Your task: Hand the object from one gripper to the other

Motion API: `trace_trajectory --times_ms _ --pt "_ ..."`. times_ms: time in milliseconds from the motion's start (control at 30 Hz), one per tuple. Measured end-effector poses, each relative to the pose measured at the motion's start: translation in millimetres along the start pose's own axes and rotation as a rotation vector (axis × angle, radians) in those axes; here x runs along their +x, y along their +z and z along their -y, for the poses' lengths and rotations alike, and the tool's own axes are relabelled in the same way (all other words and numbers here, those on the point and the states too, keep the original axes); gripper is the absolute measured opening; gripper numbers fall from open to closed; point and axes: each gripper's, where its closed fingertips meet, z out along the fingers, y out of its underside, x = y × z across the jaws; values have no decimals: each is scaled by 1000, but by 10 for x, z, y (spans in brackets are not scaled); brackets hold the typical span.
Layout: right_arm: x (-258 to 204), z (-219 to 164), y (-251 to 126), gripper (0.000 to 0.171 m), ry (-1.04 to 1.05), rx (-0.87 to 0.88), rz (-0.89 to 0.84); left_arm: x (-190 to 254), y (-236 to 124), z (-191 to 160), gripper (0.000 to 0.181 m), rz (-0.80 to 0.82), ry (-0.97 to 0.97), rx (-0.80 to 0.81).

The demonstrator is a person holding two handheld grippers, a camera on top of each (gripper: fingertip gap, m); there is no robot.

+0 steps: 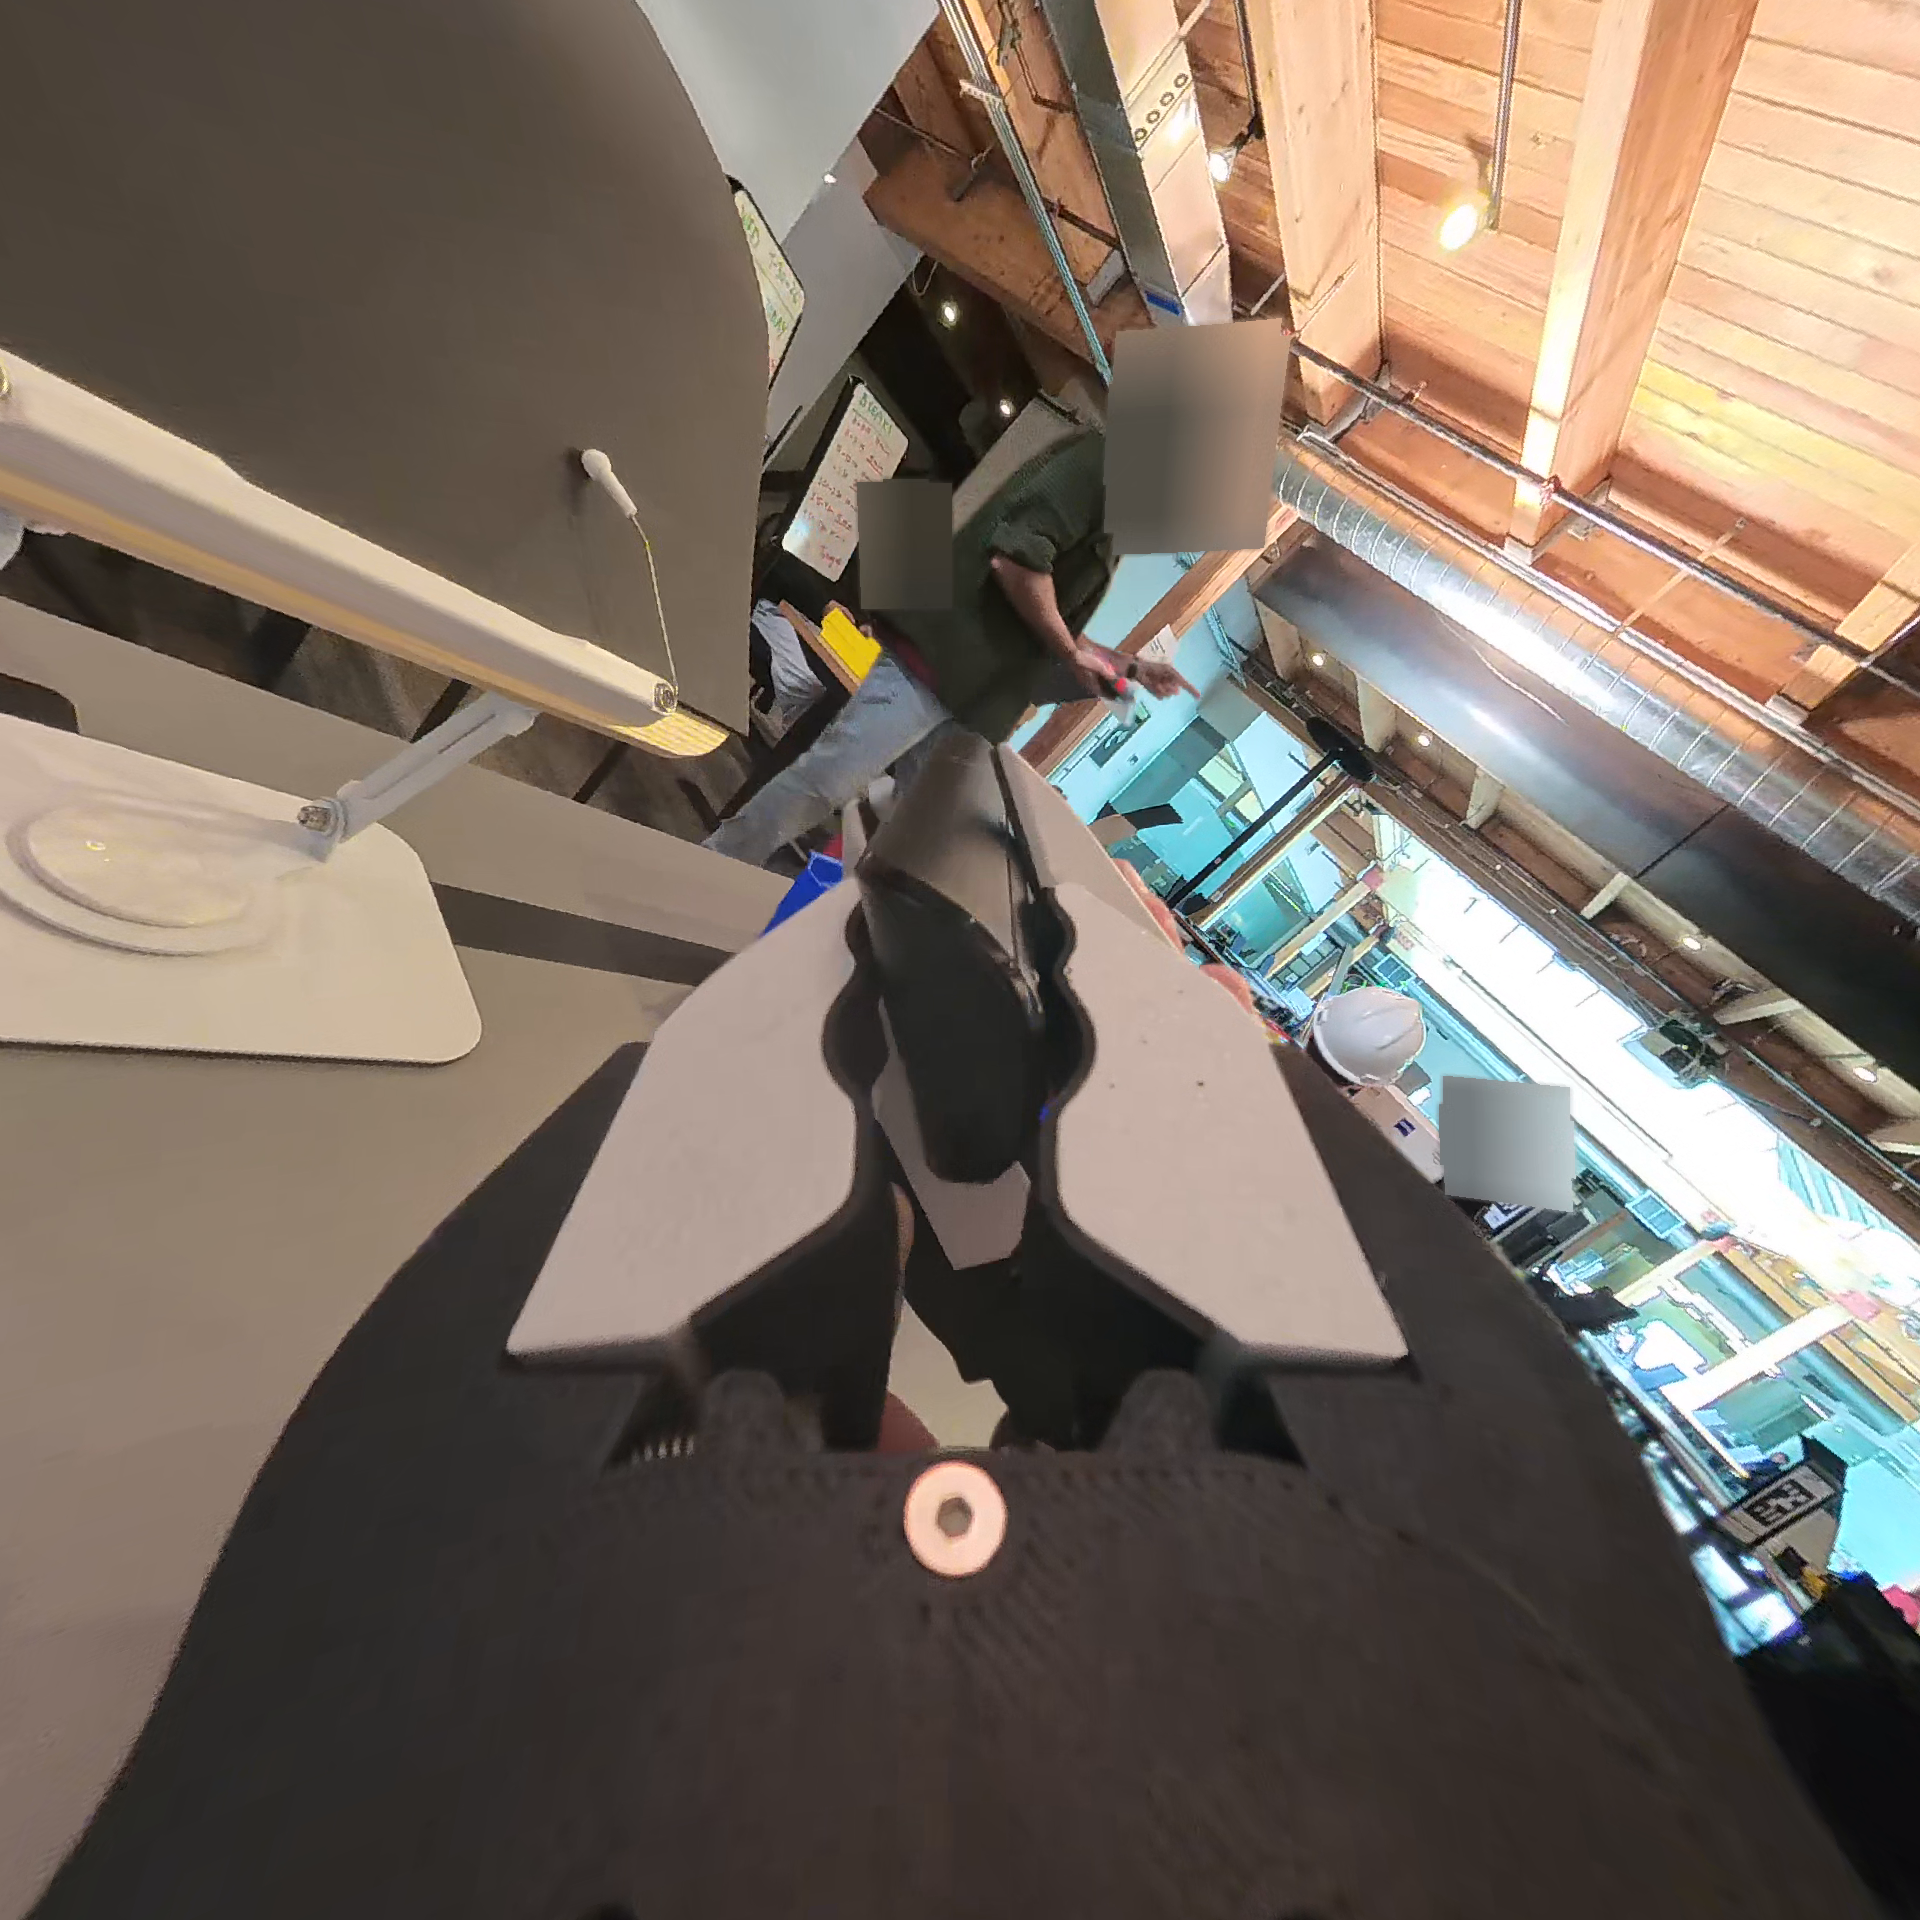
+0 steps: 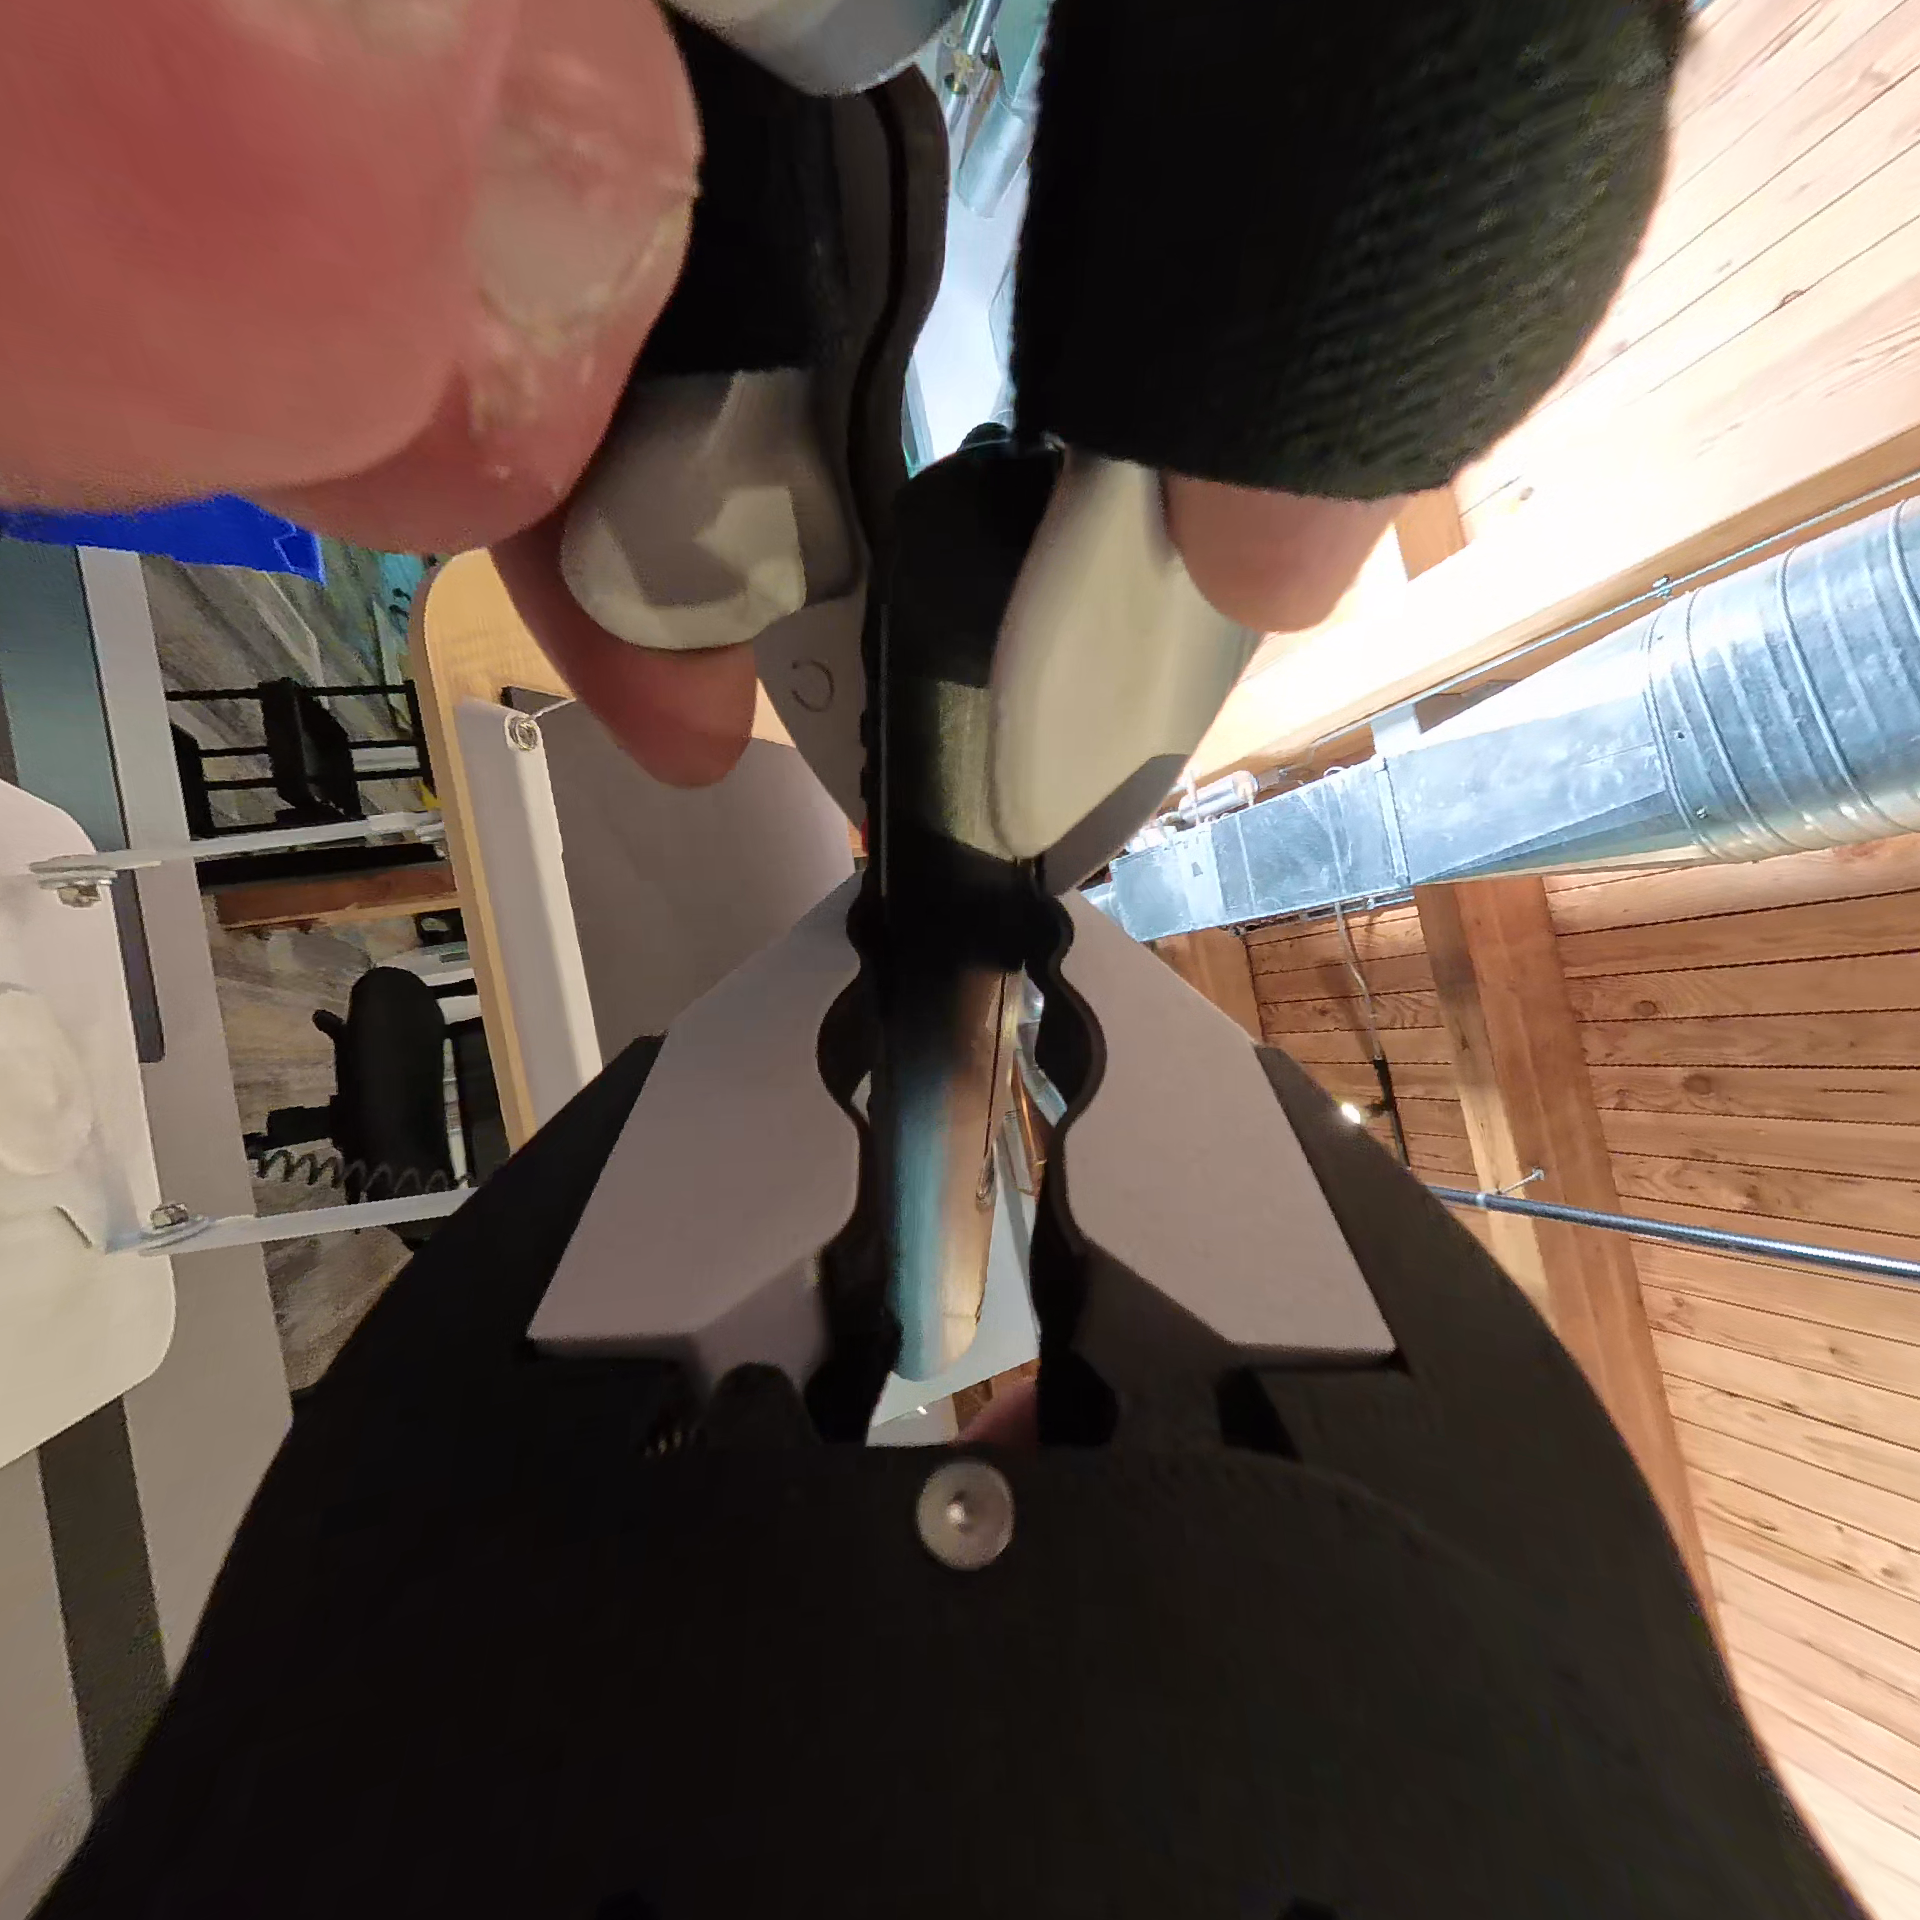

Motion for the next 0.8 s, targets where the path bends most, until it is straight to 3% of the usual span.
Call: trace_trajectory --times_ms 233,400,600,733,800 --pt "171 -22 -7 44 57 -1 -38 62 -7 63 25 -57 -12 37" --pt "304 -165 -13 54 153 -14 -54 51 -93 313 25 -128 -83 147" --pt "487 -394 -25 62 708 54 24 99 -223 625 25 -249 -80 266" --pt "558 -330 -41 68 1284 233 235 226 -217 628 26 -424 -154 243" --pt "674 -248 -124 67 1521 406 340 325 -199 558 26 -514 -180 204"
